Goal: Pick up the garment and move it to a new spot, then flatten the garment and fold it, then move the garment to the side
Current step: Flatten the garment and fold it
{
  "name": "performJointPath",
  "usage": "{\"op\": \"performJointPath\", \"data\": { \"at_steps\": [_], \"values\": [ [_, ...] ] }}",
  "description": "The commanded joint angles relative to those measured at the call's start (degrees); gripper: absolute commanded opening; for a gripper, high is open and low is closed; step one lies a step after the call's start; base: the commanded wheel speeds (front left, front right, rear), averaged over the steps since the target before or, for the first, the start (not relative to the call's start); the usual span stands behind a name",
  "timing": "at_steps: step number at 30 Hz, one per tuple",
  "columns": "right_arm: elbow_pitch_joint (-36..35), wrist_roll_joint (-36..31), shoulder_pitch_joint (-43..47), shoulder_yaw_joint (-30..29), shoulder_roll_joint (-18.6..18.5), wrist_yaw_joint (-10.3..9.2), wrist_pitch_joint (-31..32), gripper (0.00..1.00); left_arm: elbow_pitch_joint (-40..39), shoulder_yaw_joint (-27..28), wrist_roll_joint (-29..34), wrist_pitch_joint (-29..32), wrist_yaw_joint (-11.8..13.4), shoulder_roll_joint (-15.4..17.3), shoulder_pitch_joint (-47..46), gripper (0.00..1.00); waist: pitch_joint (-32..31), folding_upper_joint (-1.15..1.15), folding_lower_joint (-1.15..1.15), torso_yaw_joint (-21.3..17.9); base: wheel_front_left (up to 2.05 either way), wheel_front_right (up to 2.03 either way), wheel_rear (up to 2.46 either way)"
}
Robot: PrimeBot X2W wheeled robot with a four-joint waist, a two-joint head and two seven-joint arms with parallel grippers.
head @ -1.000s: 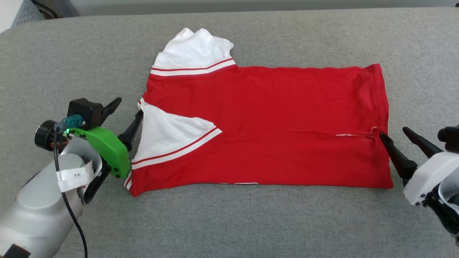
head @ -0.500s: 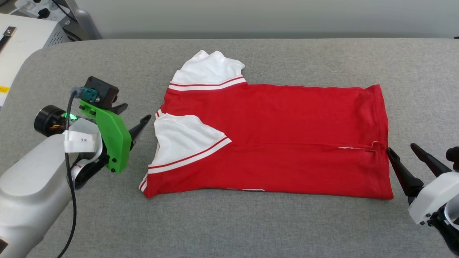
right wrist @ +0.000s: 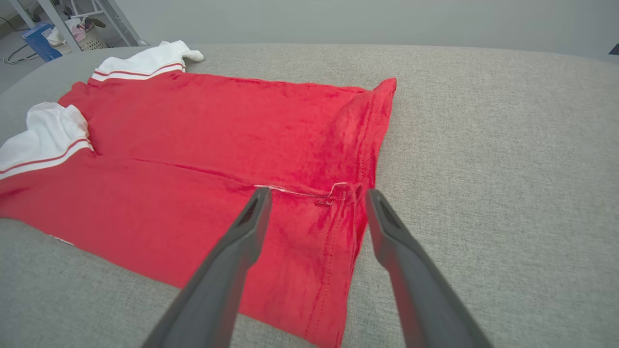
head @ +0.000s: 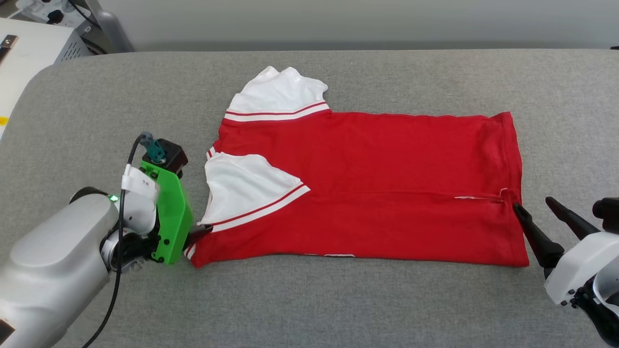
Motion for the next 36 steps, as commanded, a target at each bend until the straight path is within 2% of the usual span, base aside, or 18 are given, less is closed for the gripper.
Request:
{"op": "performJointPath", "data": {
  "at_steps": [1, 14, 15, 16, 17, 22, 28, 32, 36],
  "values": [
    [-0.26, -0.11, 0.27, -0.18, 0.04, -0.04, 0.25, 1.00, 0.58, -0.49, -0.39, 0.35, -0.16, -0.42, 0.85, 1.00, 0.44, 0.00, 0.00, -0.33, 0.00, 0.00, 0.00],
    [0.18, 0.28, -1.84, 1.19, 0.40, -0.04, 0.60, 1.00, 8.12, -4.58, -2.74, 0.60, -0.16, -3.81, 5.45, 1.00, 2.80, 0.00, 0.00, -2.24, 0.00, 0.00, 0.00],
    [0.20, 0.21, -2.00, 1.14, 0.31, -0.04, 0.59, 1.00, 8.33, -4.85, -2.95, 0.40, -0.16, -4.00, 5.69, 0.85, 2.78, 0.00, 0.00, -2.33, 0.00, 0.00, 0.00],
    [0.15, 0.11, -2.14, 1.07, 0.21, -0.04, 0.55, 1.00, 8.43, -4.99, -2.97, -0.03, -0.16, -4.09, 5.74, 0.40, 2.73, 0.00, 0.00, -2.35, 0.00, 0.00, 0.00],
    [0.01, -0.05, -2.30, 1.01, 0.02, -0.04, 0.52, 1.00, 8.54, -5.14, -2.98, -0.61, -0.16, -4.12, 5.76, 0.00, 2.62, 0.00, 0.00, -2.36, 0.00, 0.00, 0.00],
    [-1.80, -1.43, -3.68, 2.07, -2.31, -0.04, 1.95, 1.00, 7.39, -4.96, -2.39, -5.58, -0.16, -2.65, 5.18, 0.00, 1.55, 0.00, 0.00, -2.70, 0.00, 0.00, 0.00],
    [-4.84, -1.70, -6.36, 3.03, -7.34, -0.04, 7.23, 1.00, 3.58, -4.20, -1.29, -11.75, -0.16, 0.47, 4.54, 0.00, 0.47, 0.00, 0.00, -2.49, 0.00, 0.00, 0.00],
    [-6.04, 0.03, -7.75, 4.01, -10.96, -0.04, 14.74, 1.00, 0.71, -3.87, -0.32, -13.99, -0.16, 1.81, 4.11, 0.00, 0.36, 0.00, 0.00, -2.08, 0.00, 0.00, 0.00],
    [-5.46, 2.69, -8.52, 4.50, -12.53, -0.04, 24.30, 1.00, -1.77, -3.36, 0.24, -15.58, 0.06, 2.52, 3.79, 0.00, 0.89, 0.00, 0.00, -1.72, 0.00, 0.00, 0.00]
  ]
}}
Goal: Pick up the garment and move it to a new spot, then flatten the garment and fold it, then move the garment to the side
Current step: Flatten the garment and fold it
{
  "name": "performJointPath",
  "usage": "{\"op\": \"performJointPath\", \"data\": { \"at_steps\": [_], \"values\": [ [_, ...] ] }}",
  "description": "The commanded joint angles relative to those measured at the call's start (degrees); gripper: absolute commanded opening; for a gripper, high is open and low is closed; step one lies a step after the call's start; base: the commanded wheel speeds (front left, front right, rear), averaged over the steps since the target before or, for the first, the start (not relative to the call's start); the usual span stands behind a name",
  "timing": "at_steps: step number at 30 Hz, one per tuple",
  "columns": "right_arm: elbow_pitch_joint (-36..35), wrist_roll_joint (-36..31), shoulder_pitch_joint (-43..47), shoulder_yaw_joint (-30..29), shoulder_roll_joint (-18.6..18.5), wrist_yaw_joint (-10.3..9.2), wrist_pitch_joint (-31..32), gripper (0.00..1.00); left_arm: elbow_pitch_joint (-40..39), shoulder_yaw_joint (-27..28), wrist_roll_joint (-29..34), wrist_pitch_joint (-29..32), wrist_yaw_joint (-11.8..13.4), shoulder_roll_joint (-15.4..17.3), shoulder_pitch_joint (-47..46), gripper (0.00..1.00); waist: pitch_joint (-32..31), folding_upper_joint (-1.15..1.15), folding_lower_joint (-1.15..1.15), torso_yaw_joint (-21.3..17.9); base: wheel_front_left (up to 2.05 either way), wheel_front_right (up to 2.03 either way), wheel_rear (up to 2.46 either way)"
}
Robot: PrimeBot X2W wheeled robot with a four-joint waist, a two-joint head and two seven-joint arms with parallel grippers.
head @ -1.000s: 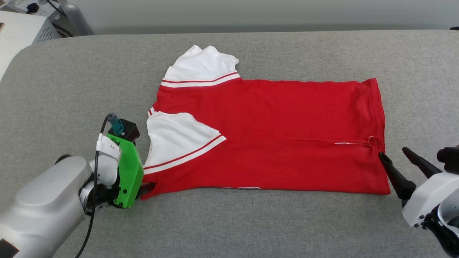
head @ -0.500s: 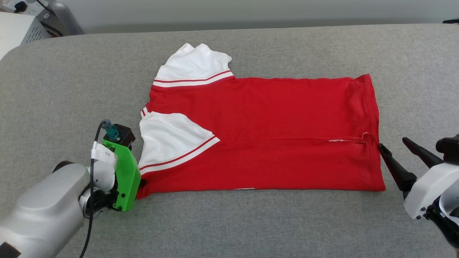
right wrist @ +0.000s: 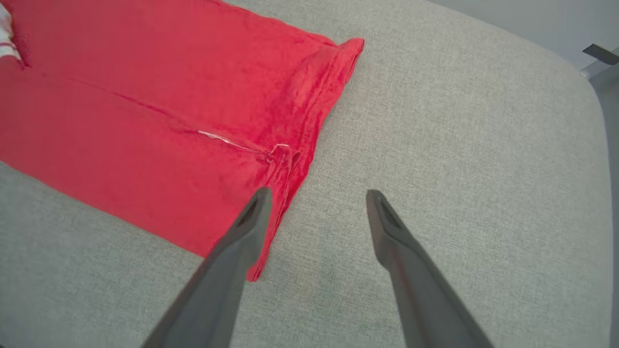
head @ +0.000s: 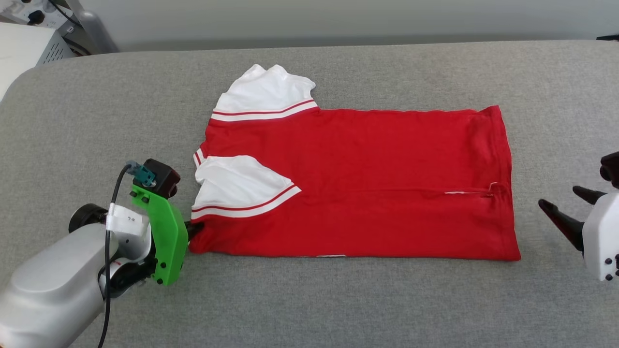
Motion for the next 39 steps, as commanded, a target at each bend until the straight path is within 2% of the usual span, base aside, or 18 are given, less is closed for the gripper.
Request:
{"op": "performJointPath", "data": {
  "at_steps": [1, 5, 8, 17, 23, 24, 25, 31, 39],
  "values": [
    [0.37, 0.69, -0.93, 0.41, -0.15, -0.04, 2.60, 1.00, -0.54, 0.05, 0.93, -0.60, 0.09, 0.50, -0.32, 0.00, 0.43, 0.00, 0.00, 0.26, 0.00, 0.00, 0.00],
    [1.82, 2.10, -1.02, 0.89, 1.21, -0.04, 7.83, 1.00, -2.44, -0.07, 1.94, -1.02, 0.57, 0.74, -0.77, 0.00, 1.37, 0.00, 0.00, 0.80, 0.00, 0.00, 0.00],
    [3.52, 2.00, -1.09, 1.54, 2.70, -0.04, 8.56, 1.00, -3.64, -0.03, 2.43, -1.25, 0.95, 0.78, -1.14, 0.00, 2.22, 0.00, 0.00, 1.33, 0.00, 0.00, 0.00],
    [11.98, 1.85, -2.63, 4.82, 7.83, -0.04, 6.13, 1.00, -4.89, 0.32, 3.07, -2.56, 1.61, 1.00, -1.38, 0.00, 4.68, 0.00, 0.00, 2.45, 0.00, 0.00, 0.00],
    [17.74, 2.34, -2.59, 8.26, 9.62, -0.04, 3.11, 1.00, -4.62, 0.63, 2.43, -4.26, 1.82, 0.89, 0.01, 0.00, 4.93, 0.00, 0.00, 2.59, 0.00, 0.00, 0.00],
    [18.30, 2.46, -2.75, 8.61, 9.64, -0.04, 2.01, 0.03, -4.49, 0.64, 2.30, -4.57, 1.84, 0.88, 0.36, 0.00, 4.79, 0.00, 0.00, 2.54, 0.00, 0.00, 0.00],
    [18.63, 2.67, -2.85, 8.91, 9.53, -0.04, 1.27, 0.00, -4.36, 0.62, 2.22, -4.80, 1.84, 0.86, 0.66, 0.00, 4.59, 0.00, 0.00, 2.48, 0.00, 0.00, 0.00],
    [18.80, 3.57, -3.37, 9.36, 7.26, -0.04, -3.39, 0.00, -3.39, 0.58, 1.59, -6.59, 1.76, 0.91, 2.67, 0.00, 2.14, 0.00, 0.00, 2.01, 0.00, 0.00, 0.00],
    [13.51, 5.78, 0.37, 8.07, 4.43, -0.04, -6.01, 0.00, -6.04, 0.32, 1.32, -7.43, 2.96, 2.93, 5.04, 0.00, -1.62, 0.00, 0.00, 1.83, 0.00, 0.00, 0.00]
  ]
}}
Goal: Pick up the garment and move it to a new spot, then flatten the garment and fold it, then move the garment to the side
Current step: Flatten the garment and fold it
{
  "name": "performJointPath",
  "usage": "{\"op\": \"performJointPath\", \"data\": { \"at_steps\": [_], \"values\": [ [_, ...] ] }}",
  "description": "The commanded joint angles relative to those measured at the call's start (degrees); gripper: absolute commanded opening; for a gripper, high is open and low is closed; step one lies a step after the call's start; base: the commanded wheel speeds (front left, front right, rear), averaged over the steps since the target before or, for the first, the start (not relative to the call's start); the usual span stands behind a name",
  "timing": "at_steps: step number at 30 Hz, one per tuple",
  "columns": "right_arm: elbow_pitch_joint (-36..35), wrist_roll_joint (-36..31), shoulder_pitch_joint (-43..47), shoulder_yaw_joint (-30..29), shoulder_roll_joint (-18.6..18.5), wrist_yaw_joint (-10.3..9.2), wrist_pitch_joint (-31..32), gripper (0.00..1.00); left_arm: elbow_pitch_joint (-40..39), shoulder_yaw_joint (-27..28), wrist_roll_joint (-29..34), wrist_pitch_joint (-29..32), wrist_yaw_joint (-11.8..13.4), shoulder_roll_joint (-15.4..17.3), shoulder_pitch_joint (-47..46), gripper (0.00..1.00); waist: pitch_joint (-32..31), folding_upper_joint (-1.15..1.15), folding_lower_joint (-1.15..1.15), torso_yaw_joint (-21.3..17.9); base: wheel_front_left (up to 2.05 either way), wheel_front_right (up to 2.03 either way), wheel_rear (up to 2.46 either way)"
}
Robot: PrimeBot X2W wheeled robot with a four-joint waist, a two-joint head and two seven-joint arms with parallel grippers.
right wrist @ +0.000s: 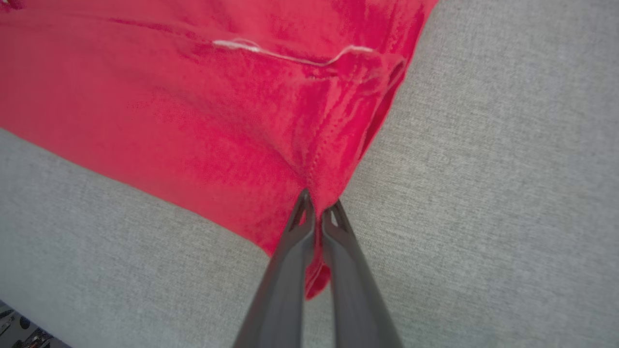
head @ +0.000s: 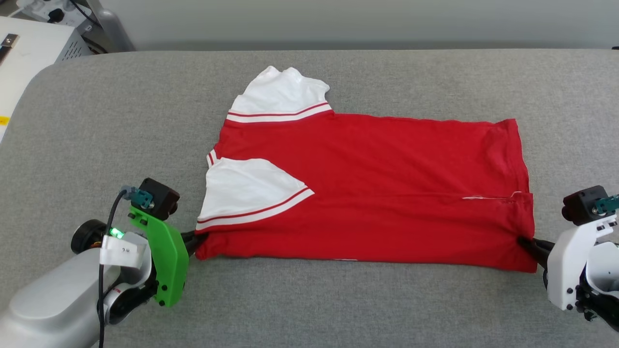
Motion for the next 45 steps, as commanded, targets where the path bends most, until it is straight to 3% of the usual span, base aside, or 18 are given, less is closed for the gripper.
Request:
{"op": "performJointPath", "data": {
  "at_steps": [1, 9, 18, 23, 29, 30, 31, 32, 33, 34, 41, 45],
  "values": [
    [-0.91, 0.46, 1.60, -0.68, -0.69, -0.04, -0.48, 0.00, -0.86, -0.11, -0.65, -0.32, 0.74, 0.89, 1.22, 0.00, -1.46, 0.00, 0.00, -0.10, 0.00, 0.00, 0.00],
    [-6.82, 0.68, 8.15, -4.87, -2.31, -0.04, 0.63, 0.00, -7.68, -0.98, -1.09, -0.58, 4.08, 4.01, 5.33, 0.00, -3.11, 0.00, 0.00, -0.26, 0.00, 0.00, 0.00],
    [-9.11, -0.41, 12.32, -9.46, -1.51, -0.04, 4.24, 0.00, -11.82, -2.04, -1.34, -0.93, 7.39, 4.54, 8.79, 0.00, -1.91, 0.00, 0.00, -0.37, 0.00, 0.00, 0.00],
    [-6.82, -1.88, 11.24, -9.57, 0.23, -0.04, 5.16, 0.00, -10.27, -2.03, -1.67, -1.10, 7.68, 3.43, 8.94, 0.00, -0.16, 0.00, 0.00, -0.47, 0.00, 0.00, 0.00],
    [-1.95, -2.99, 9.28, -7.96, 2.49, -0.04, 4.15, 0.00, -5.05, -2.19, -1.91, -1.94, 6.35, 1.13, 8.96, 0.00, 1.35, 0.00, 0.00, -0.52, 0.00, 0.00, 0.00],
    [-1.34, -2.96, 9.08, -7.76, 2.81, -0.04, 3.68, 0.00, -4.28, -2.10, -2.13, -2.12, 6.08, 0.72, 8.94, 0.02, 1.40, 0.00, 0.00, -0.47, 0.00, 0.00, 0.00],
    [-0.95, -2.77, 8.95, -7.71, 3.10, -0.04, 3.21, 0.00, -3.74, -2.00, -2.42, -2.24, 5.88, 0.46, 9.00, 0.15, 1.34, 0.00, 0.00, -0.44, 0.00, 0.00, 0.00],
    [-0.59, -2.66, 8.83, -7.79, 3.36, -0.04, 2.40, 0.22, -3.19, -1.81, -2.69, -2.55, 5.70, 0.24, 9.06, 0.49, 1.15, 0.00, 0.00, -0.40, 0.00, 0.00, 0.00],
    [-0.40, -2.80, 8.77, -7.96, 3.49, -0.04, 1.55, 0.73, -2.83, -1.59, -2.60, -3.05, 5.70, 0.23, 8.98, 1.00, 0.95, 0.00, 0.00, -0.36, 0.00, 0.00, 0.00],
    [-0.30, -3.05, 8.77, -8.18, 3.61, -0.04, 0.47, 1.00, -2.47, -1.30, -2.45, -3.76, 5.76, 0.25, 8.88, 1.00, 0.59, 0.00, 0.00, -0.30, 0.00, 0.00, 0.00],
    [-3.95, -4.89, 10.15, -12.28, 4.67, -0.04, -7.68, 1.00, -3.80, 2.23, -3.02, -7.96, 6.14, 2.82, 7.52, 1.00, -1.94, 0.00, 0.00, -0.48, 0.00, 0.00, 0.00],
    [-7.29, -7.39, 10.33, -16.87, 7.68, -0.04, -13.48, 1.00, -5.78, 5.41, -2.18, -11.09, 7.17, 5.78, 5.02, 1.00, -2.37, 0.00, 0.00, -1.28, 0.00, 0.00, 0.00]
  ]
}}
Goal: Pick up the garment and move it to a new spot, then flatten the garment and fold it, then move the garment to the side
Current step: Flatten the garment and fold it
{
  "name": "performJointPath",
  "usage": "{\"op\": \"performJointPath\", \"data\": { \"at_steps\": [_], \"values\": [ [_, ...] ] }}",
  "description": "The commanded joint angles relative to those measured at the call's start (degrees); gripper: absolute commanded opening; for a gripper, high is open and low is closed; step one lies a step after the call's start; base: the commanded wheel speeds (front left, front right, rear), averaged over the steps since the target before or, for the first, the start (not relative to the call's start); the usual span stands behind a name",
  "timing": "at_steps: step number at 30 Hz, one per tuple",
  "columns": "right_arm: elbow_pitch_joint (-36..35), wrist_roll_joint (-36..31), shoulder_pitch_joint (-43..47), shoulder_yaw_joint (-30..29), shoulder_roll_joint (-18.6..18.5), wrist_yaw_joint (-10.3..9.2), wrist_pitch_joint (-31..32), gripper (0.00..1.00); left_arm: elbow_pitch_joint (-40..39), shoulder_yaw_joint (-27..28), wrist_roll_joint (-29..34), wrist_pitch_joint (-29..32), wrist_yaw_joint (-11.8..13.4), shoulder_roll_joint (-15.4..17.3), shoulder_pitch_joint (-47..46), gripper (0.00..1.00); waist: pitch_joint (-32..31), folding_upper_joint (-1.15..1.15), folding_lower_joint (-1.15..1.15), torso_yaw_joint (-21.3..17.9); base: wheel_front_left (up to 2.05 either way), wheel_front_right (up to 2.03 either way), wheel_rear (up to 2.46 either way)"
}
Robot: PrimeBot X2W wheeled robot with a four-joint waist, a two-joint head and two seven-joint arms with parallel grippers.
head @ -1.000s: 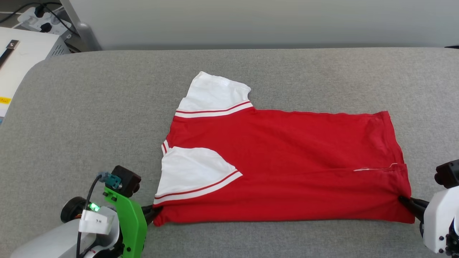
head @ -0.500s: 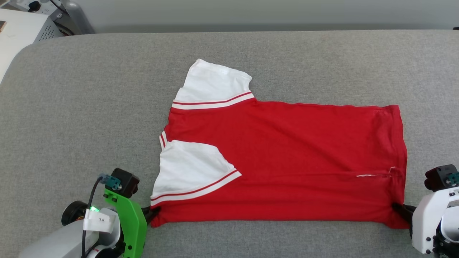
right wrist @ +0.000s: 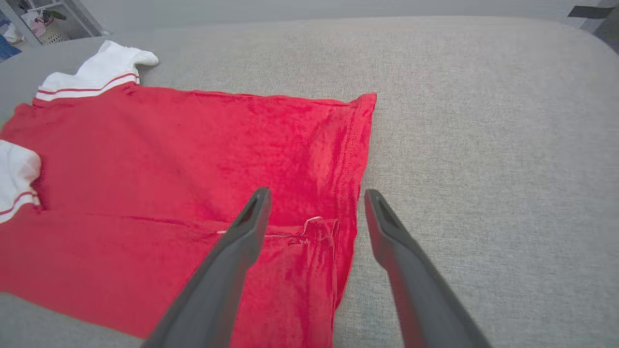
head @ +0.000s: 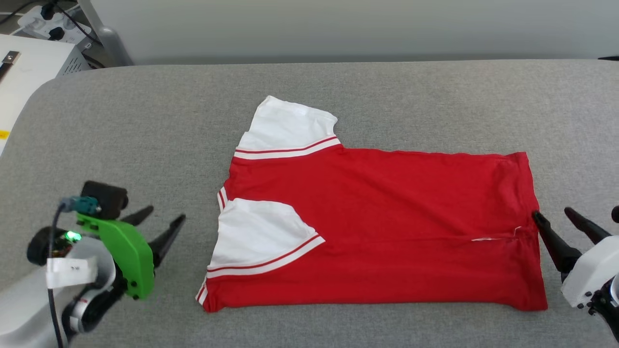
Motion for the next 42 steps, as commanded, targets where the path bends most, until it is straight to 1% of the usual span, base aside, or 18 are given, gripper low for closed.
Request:
{"op": "performJointPath", "data": {
  "at_steps": [1, 3, 6, 9, 13, 17, 21, 24, 26, 30, 32, 34, 37, 42],
  "values": [
    [-1.20, -1.69, 0.25, -1.16, 1.20, -0.04, -1.80, 1.00, -0.44, 1.08, 1.03, -1.28, 0.71, 0.84, -2.14, 1.00, -0.07, 0.00, 0.00, -0.73, 0.00, 0.00, 0.00],
    [-2.85, -4.11, -0.09, -3.29, 3.27, -0.04, -4.57, 1.00, -0.73, 2.70, 2.59, -3.44, 1.60, 1.49, -4.29, 1.00, 0.31, 0.00, 0.00, -1.33, 0.00, 0.00, 0.00],
    [-5.29, -7.76, -0.68, -5.65, 6.55, -0.04, -8.17, 1.00, -0.76, 4.89, 3.93, -5.56, 2.87, 1.50, -7.42, 1.00, 1.34, 0.00, 0.00, -2.30, 0.00, 0.00, 0.00],
    [-8.20, -11.18, -1.18, -7.44, 10.03, -0.04, -10.82, 1.00, 0.75, 5.97, 6.13, -6.25, 3.05, 0.57, -11.60, 1.00, 2.74, 0.00, 0.00, -3.49, 0.00, 0.00, 0.00],
    [-12.02, -14.71, -1.85, -7.13, 12.67, -0.04, -12.62, 1.00, 2.90, 6.86, 8.24, -4.93, 2.44, -1.27, -18.08, 1.00, 6.16, 0.00, 0.00, -5.56, 0.00, 0.00, 0.00],
    [-16.05, -17.18, -3.34, -6.59, 14.69, -0.04, -14.12, 1.00, 5.65, 6.06, 10.49, 0.24, -0.02, -3.03, -25.77, 1.00, 10.35, 0.00, 0.00, -7.63, 0.00, 0.00, 0.00],
    [-18.76, -19.15, -4.80, -5.64, 16.39, -0.04, -15.50, 1.00, 9.58, 5.47, 10.38, 6.62, -3.45, -5.61, -33.04, 1.00, 14.21, 0.00, 0.00, -9.28, 0.00, 0.00, 0.00],
    [-19.81, -20.28, -5.81, -4.78, 16.82, -0.04, -16.01, 1.00, 13.22, 4.76, 8.64, 13.29, -5.98, -7.77, -37.74, 1.00, 16.86, 0.00, 0.00, -10.18, 0.00, 0.00, 0.00],
    [-20.02, -20.66, -6.53, -4.19, 16.97, -0.04, -16.16, 1.00, 15.67, 3.94, 7.08, 18.85, -7.00, -8.86, -40.21, 1.00, 18.30, 0.00, 0.00, -10.77, 0.00, 0.00, 0.00],
    [-19.86, -21.23, -8.41, -3.39, 17.24, -0.04, -17.22, 1.00, 19.30, 1.62, 4.46, 30.46, -8.43, -10.46, -44.53, 1.00, 20.97, 0.00, 0.00, -11.93, 0.00, 0.00, 0.00],
    [-19.44, -21.22, -9.11, -3.05, 17.34, -0.04, -17.46, 1.00, 20.75, 0.87, 3.19, 34.85, -8.83, -11.16, -46.29, 1.00, 22.26, 0.00, 0.00, -12.53, 0.00, 0.00, 0.00],
    [-19.04, -21.12, -9.62, -2.94, 17.34, -0.04, -17.71, 1.00, 22.09, 0.00, 2.69, 37.98, -9.06, -11.53, -47.44, 1.00, 23.27, 0.00, 0.00, -13.04, 0.00, 0.00, 0.00],
    [-18.43, -20.86, -10.43, -2.75, 17.39, -0.04, -18.26, 1.00, 24.16, -0.88, 2.55, 40.24, -9.24, -11.96, -48.50, 1.00, 24.46, 0.00, 0.00, -13.81, 0.00, 0.00, 0.00],
    [-17.25, -20.39, -11.35, -2.16, 17.79, -0.04, -19.24, 1.00, 27.47, -2.05, 2.48, 41.68, -9.41, -12.57, -48.74, 1.00, 25.76, 0.00, 0.00, -14.80, 0.00, 0.00, 0.00]
  ]
}}
